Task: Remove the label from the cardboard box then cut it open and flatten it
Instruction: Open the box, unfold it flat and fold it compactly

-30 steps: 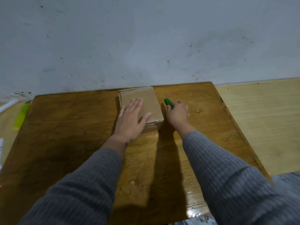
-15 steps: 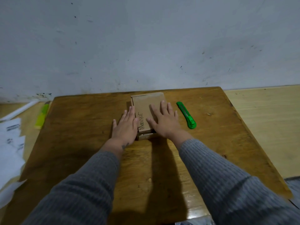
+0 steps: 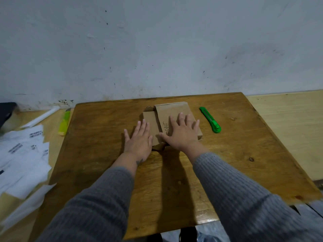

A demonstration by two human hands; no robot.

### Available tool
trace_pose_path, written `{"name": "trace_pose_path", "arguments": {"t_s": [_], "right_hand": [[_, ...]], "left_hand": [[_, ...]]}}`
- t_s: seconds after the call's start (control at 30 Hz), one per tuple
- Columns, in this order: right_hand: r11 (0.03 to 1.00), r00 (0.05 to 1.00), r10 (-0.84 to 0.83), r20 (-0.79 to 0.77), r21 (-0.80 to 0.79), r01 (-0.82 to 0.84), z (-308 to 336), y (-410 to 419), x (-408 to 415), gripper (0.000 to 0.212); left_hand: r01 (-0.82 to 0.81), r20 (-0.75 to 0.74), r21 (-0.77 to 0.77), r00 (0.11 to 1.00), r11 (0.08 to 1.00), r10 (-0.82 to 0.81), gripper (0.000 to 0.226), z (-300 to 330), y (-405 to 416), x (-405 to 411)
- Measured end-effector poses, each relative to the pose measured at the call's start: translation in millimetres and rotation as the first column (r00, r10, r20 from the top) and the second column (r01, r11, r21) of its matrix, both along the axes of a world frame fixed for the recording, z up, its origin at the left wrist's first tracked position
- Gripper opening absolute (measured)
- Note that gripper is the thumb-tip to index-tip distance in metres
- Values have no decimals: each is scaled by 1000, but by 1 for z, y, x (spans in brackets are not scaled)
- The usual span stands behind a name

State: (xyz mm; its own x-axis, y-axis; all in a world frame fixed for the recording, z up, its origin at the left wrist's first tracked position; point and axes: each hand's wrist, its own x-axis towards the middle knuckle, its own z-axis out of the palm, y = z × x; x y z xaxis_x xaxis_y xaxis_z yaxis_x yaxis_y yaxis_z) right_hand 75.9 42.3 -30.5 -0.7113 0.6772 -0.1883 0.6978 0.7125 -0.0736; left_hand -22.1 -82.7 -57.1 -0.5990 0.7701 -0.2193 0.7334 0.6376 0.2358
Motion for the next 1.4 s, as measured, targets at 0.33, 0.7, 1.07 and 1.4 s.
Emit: {"name": "trace_pose_path", "arguments": {"t_s": [0.33, 0.7, 1.07, 1.4], "right_hand": [[983, 995, 18, -101, -179, -36, 26, 1, -2, 49], [954, 912, -83, -402, -296, -44, 80, 32, 40, 57], [794, 806, -486, -337, -556, 247, 71, 95, 116, 82], [658, 862, -329, -385, -748, -83, 30, 73, 67, 83]], "left_hand": [[99, 23, -65, 995, 993, -98, 59, 3, 7, -4], [130, 40, -182, 991, 975, -124, 80, 30, 48, 22], [105, 69, -416, 994, 903, -84, 108, 41, 88, 57], [-50, 197, -332, 973, 942, 121, 99, 9, 26, 49]]}}
